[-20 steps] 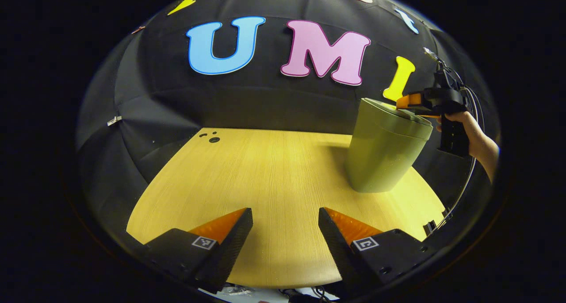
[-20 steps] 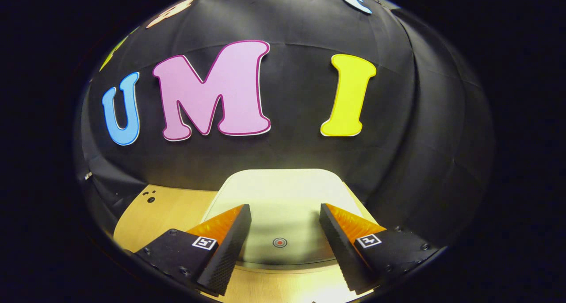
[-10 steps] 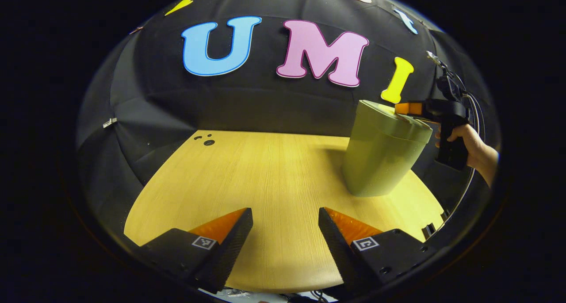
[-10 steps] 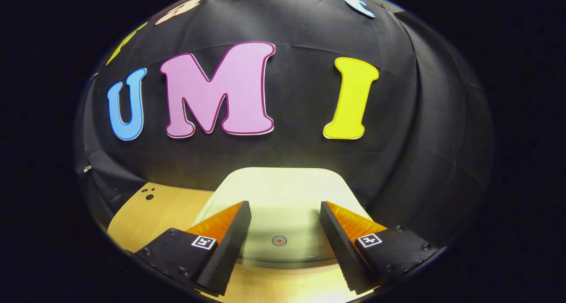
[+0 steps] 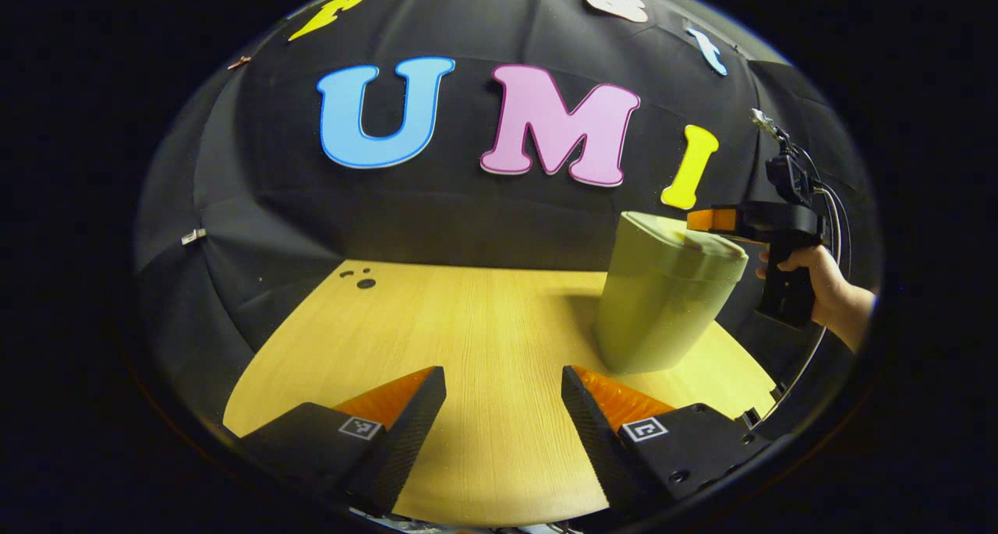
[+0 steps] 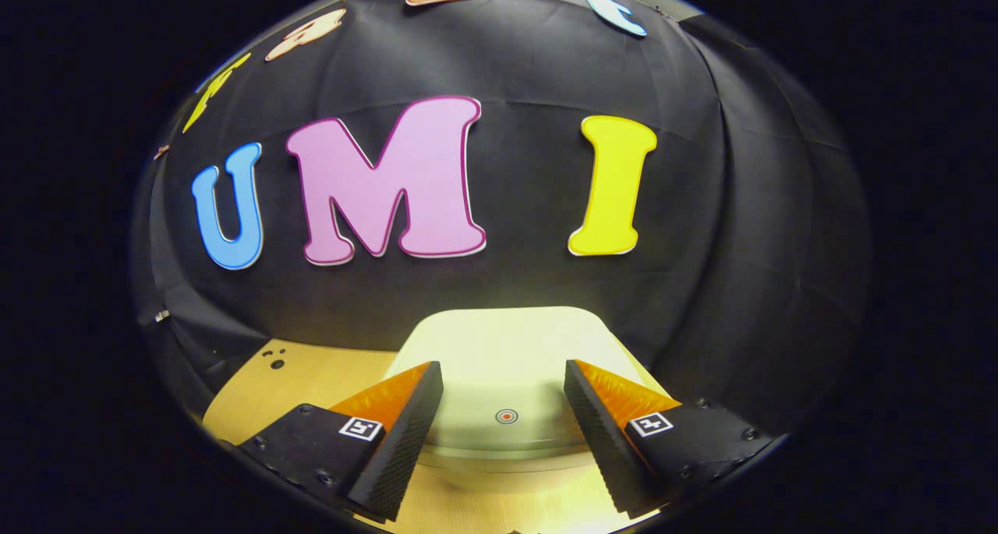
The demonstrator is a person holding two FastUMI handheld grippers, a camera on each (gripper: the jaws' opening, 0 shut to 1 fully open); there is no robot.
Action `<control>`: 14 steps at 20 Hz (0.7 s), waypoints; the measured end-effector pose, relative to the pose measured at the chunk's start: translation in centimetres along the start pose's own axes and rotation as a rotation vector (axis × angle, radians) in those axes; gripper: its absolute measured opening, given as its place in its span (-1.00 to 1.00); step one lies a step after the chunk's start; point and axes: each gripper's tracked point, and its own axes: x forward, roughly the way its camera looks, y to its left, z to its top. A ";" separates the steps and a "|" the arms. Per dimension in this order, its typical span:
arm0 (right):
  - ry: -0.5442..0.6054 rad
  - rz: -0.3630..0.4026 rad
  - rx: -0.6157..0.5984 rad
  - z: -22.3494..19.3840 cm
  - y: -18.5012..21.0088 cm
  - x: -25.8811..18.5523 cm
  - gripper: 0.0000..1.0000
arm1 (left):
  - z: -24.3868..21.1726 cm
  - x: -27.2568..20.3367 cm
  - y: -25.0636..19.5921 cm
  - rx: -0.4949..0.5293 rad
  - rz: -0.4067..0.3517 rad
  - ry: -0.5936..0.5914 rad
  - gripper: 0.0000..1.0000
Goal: Press the lid of the desktop garbage bin to open it, pick up the crumpled paper on the desktop and throw it into the bin, then pick up the pop can on the desktop and drop it into the bin, and finally close the garbage bin lid.
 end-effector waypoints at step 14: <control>-0.112 0.092 0.013 -1.6 4.5 -16.2 0.96 | 3.7 -7.4 0.2 0.052 0.057 -0.255 0.92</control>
